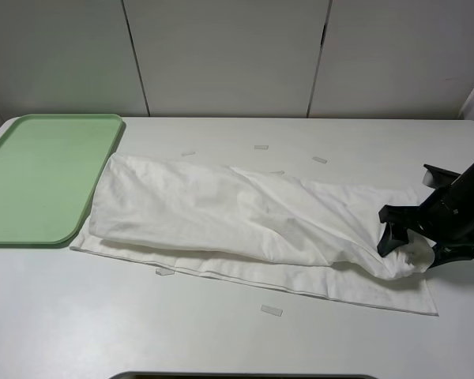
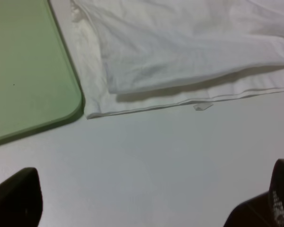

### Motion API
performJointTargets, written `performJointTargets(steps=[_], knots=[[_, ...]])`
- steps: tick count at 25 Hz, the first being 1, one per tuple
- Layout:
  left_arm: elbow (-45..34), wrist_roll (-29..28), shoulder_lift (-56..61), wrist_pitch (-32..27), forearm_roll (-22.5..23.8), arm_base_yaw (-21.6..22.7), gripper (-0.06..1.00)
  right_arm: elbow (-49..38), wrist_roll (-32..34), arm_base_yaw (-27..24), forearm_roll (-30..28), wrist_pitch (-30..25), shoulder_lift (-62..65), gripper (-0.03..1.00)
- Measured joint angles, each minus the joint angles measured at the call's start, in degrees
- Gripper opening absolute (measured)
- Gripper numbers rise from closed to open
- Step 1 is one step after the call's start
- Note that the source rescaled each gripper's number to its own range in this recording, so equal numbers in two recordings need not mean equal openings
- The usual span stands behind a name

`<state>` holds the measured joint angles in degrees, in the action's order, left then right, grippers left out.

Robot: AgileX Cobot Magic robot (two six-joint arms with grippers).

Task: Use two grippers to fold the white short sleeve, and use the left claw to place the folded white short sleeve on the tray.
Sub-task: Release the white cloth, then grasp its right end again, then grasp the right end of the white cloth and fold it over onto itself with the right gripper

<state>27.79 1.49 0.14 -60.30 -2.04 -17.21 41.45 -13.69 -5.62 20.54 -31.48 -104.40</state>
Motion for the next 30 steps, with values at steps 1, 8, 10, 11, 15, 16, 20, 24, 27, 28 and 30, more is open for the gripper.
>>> performJointTargets(steps=[1,8,10,11,15,16,20,24,27,28,30], knots=[[0.00,0.00,0.00,0.00,0.06,0.00,0.96,0.00,0.00,0.00,0.24,0.00,-0.10,0.81],[0.00,0.00,0.00,-0.08,0.06,0.00,0.96,0.06,0.00,2.04,3.71,1.32,-1.33,0.27],[0.00,0.00,0.00,-0.08,0.06,0.00,0.96,0.06,0.00,2.49,3.99,1.39,-1.40,0.16],[0.00,0.00,0.00,-0.08,0.06,0.00,0.96,0.06,0.00,3.01,3.98,1.60,-1.40,0.15],[0.00,0.00,0.00,-0.08,0.06,0.00,0.96,0.06,-0.08,3.15,3.98,1.85,-1.40,0.15],[0.00,0.00,0.00,-0.08,0.06,0.00,0.96,0.06,-0.23,3.15,3.92,1.85,-1.40,0.15],[0.00,0.00,0.00,-0.08,0.06,0.00,0.96,0.06,-1.04,3.15,2.36,1.85,-1.33,0.15],[0.00,0.00,0.00,-0.08,0.10,0.00,0.96,0.18,3.47,3.62,-11.14,1.03,1.03,0.15],[0.00,0.00,0.00,-0.08,0.10,0.00,0.96,0.86,13.69,3.62,-25.86,-1.03,4.44,0.15],[0.00,0.00,0.00,-0.08,0.10,0.00,0.96,1.14,17.50,3.62,-31.53,-2.16,5.40,0.15],[0.00,0.00,0.00,-0.08,0.17,0.00,0.96,1.81,25.73,3.62,-42.51,-5.40,7.33,0.15]])
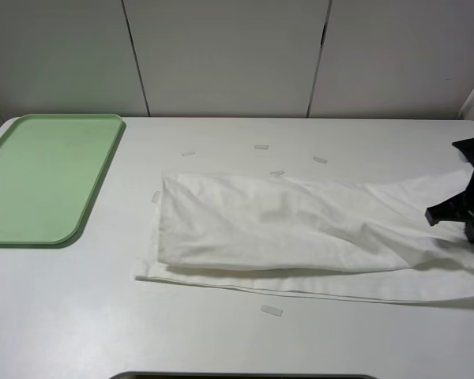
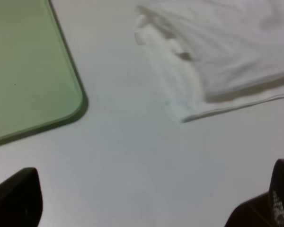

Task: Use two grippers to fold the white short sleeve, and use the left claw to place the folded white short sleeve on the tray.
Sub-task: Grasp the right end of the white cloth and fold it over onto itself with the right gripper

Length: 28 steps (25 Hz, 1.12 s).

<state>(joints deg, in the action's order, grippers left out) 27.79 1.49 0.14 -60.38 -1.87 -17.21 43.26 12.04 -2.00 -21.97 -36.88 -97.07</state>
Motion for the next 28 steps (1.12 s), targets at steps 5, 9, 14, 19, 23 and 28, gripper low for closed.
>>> performJointTargets(steps=[5,9,14,19,23,28], knots=[[0.00,0.00,0.00,0.00,0.80,0.00,0.96,0.90,12.51,1.47,-13.56,-5.05,3.15,0.15],[0.00,0.00,0.00,0.00,0.87,0.00,0.96,0.90,14.76,5.89,-15.12,-6.75,4.16,0.15],[0.00,0.00,0.00,0.00,1.03,0.00,0.96,3.32,14.84,13.20,-14.27,-11.67,4.60,0.15],[0.00,0.00,0.00,0.00,1.03,0.00,0.96,7.39,15.35,19.72,-11.78,-15.28,4.60,0.15],[0.00,0.00,0.00,0.00,1.51,0.00,0.96,8.94,15.65,25.09,-8.08,-14.16,4.79,0.15],[0.00,0.00,0.00,0.00,2.33,0.00,0.96,8.94,15.90,29.74,-4.39,-12.10,4.68,0.15]])
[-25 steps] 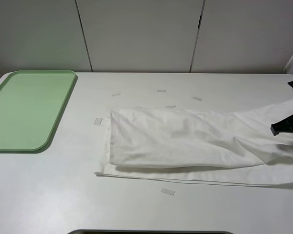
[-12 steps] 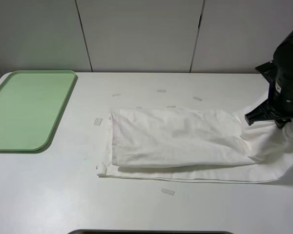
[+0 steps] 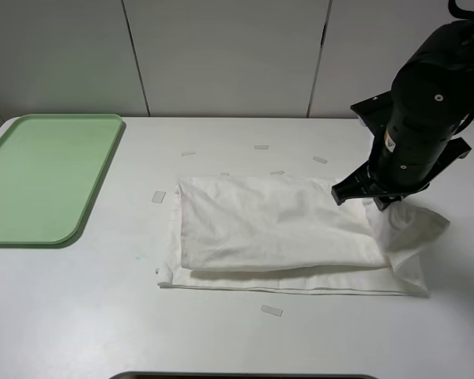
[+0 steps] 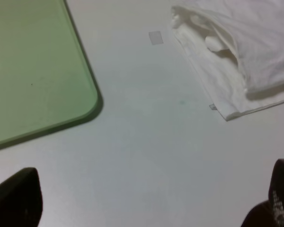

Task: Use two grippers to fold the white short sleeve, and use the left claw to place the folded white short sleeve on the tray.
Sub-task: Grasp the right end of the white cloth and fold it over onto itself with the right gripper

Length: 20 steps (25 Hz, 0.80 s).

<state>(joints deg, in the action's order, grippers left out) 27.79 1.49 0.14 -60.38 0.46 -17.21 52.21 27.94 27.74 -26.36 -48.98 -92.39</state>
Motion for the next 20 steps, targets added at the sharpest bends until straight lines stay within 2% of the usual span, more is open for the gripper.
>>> performJointTargets(steps=[2,7,9,11,13,15,17,18,20], knots=[[0.00,0.00,0.00,0.00,0.00,0.00,0.96,0.00,0.04,2.42,2.64,1.22,0.00,0.15],[0.00,0.00,0.00,0.00,0.01,0.00,0.96,0.00,0.04,3.13,9.00,3.77,-0.89,0.15],[0.00,0.00,0.00,0.00,0.01,0.00,0.96,0.00,-0.51,3.13,14.29,4.91,-3.23,0.15],[0.00,0.00,0.00,0.00,0.07,0.00,0.96,0.00,-2.69,3.13,18.83,6.80,-4.74,0.15],[0.00,0.00,0.00,0.00,0.14,0.00,0.96,0.00,-4.26,3.33,20.92,8.11,-5.26,0.15],[0.00,0.00,0.00,0.00,0.26,0.00,0.96,0.00,-9.34,4.66,26.36,13.13,-5.53,0.15],[0.00,0.00,0.00,0.00,0.34,0.00,0.96,0.00,-12.15,5.13,28.54,15.68,-5.61,0.15],[0.00,0.00,0.00,0.00,0.82,0.00,0.96,0.00,-13.18,5.13,28.81,16.34,-5.67,0.18],[0.00,0.00,0.00,0.00,1.72,0.00,0.96,0.00,-15.05,5.13,28.81,17.80,-6.15,0.36]])
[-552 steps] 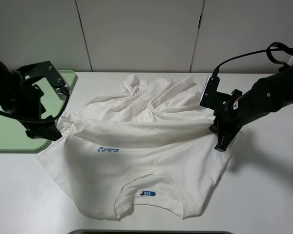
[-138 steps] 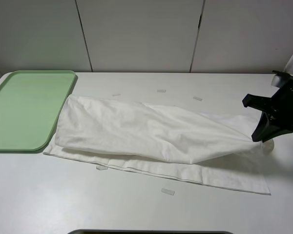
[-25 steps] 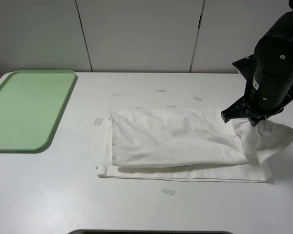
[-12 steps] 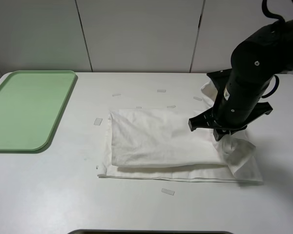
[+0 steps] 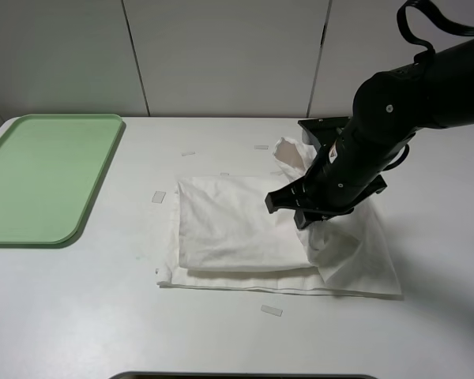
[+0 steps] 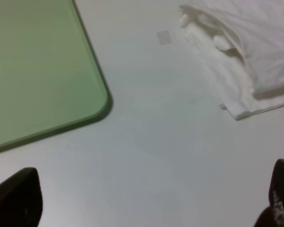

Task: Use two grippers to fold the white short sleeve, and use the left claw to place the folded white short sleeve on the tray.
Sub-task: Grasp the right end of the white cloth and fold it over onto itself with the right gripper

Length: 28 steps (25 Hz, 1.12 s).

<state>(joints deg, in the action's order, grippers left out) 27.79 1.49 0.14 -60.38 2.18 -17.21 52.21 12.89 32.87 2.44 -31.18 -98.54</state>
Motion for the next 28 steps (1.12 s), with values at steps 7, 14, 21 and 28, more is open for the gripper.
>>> performJointTargets(steps=[7,14,21,28], knots=[[0.00,0.00,0.00,0.00,3.51,0.00,0.96,0.01,-1.28,0.00,0.00,2.14,-1.82,0.94],[0.00,0.00,0.00,0.05,3.62,0.00,0.96,2.66,-1.38,0.00,0.00,-2.21,-0.32,1.00],[0.00,0.00,0.00,0.05,3.62,0.00,0.96,10.37,-4.75,0.00,-6.46,-7.31,2.96,1.00],[0.00,0.00,0.00,0.05,3.69,0.00,0.96,10.87,-2.99,-3.22,-24.99,-8.06,1.00,1.00]])
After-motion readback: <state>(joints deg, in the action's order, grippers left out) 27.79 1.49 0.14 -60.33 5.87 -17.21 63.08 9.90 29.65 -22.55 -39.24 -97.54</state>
